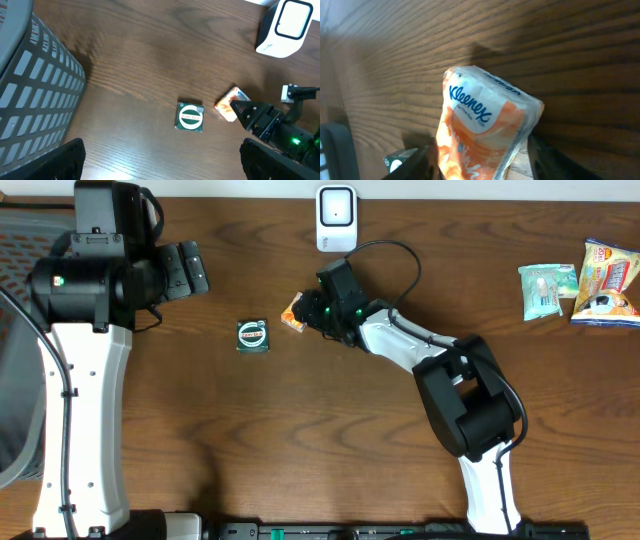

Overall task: Scan the item barcode
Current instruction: 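Reach the right gripper to the orange Kleenex pack and grasp it, then lift the orange Kleenex pack and move it toward the scanner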

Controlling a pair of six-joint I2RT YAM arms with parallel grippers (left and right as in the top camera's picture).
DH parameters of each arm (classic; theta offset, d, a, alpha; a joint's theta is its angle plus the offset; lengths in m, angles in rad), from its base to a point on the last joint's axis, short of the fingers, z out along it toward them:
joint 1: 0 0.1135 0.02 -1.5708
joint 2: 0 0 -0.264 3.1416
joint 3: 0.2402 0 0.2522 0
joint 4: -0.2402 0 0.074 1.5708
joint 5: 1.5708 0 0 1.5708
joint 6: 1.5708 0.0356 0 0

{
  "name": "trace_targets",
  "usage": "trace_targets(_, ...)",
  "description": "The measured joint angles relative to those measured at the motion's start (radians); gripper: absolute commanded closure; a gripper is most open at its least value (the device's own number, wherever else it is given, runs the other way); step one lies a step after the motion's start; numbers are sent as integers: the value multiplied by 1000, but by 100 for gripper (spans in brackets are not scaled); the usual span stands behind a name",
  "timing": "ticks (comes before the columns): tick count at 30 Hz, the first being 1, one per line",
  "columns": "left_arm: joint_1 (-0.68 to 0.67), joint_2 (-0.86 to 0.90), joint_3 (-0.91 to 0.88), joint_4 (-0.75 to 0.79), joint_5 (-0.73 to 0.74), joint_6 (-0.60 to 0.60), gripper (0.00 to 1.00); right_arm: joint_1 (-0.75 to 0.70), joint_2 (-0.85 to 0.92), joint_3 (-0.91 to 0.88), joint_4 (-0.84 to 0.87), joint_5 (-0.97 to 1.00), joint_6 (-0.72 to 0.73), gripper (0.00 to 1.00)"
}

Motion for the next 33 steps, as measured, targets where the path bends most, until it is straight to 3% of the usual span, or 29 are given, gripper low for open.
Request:
trace_targets(6,0,0,0,0,0,0,2,0,8,0,-18,-1,2,77)
trace_targets(9,0,0,0,0,0,0,2,0,11,0,-20,-15,-4,99)
trace_targets(15,0,0,0,0,0,0,2,-23,13,1,-32,-80,-16,99)
trace_targets(23,0,0,0,0,0,0,3,-143,19,1,-82,-323,-75,99)
trace_targets(33,0,0,0,0,0,0,2,-341,38,-1,-140,-748,-412,99)
